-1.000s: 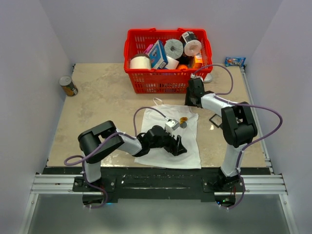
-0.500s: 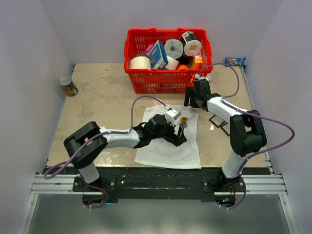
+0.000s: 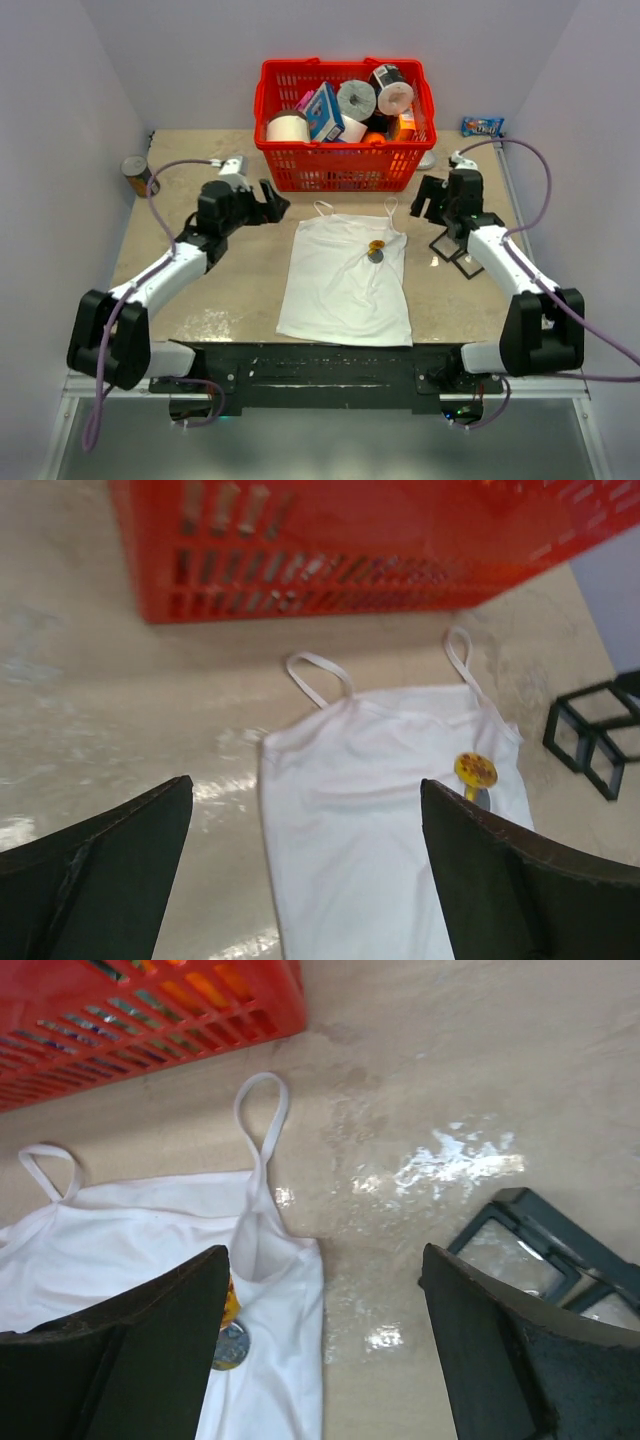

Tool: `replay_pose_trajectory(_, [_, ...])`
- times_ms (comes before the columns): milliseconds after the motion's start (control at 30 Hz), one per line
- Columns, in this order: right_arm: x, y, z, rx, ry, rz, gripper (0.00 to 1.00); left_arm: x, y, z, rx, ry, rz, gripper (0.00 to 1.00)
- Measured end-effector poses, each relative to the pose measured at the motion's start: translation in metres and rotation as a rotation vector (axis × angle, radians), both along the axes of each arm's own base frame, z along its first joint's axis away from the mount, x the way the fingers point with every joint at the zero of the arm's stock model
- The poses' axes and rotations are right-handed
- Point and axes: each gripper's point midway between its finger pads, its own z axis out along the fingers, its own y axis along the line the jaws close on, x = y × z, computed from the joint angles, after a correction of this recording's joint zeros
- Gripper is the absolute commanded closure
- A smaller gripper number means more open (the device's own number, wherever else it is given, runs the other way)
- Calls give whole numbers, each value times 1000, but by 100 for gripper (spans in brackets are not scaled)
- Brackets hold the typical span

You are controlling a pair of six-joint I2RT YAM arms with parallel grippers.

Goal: Pin the brooch onto the clothing

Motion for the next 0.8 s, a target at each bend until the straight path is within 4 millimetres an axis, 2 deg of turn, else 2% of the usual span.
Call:
replay_pose_trajectory(100, [-10,-21,18,13,-49,-47,19,2,35,28,2,-55,83,0])
replay_pose_trajectory(167, [-16,-27,39,18,-108,-61,19,-7,44,45,22,-95,102,0])
replay_pose_trajectory(333, [-37,-27,93,33,-283,-59,18,-32,67,94,73,-232,158,0])
replay_pose_trajectory(467, [-54,-31,115,33,-384,-72,18,-51,85,133,93,-361,207,0])
replay_pose_trajectory(600, [-57,-33,114,26,-392,-79,18,-58,94,145,123,-398,234,0])
replay_pose_trajectory(800, [-58,-34,113,18,-391,-79,18,-59,100,136,167,-371,248,0])
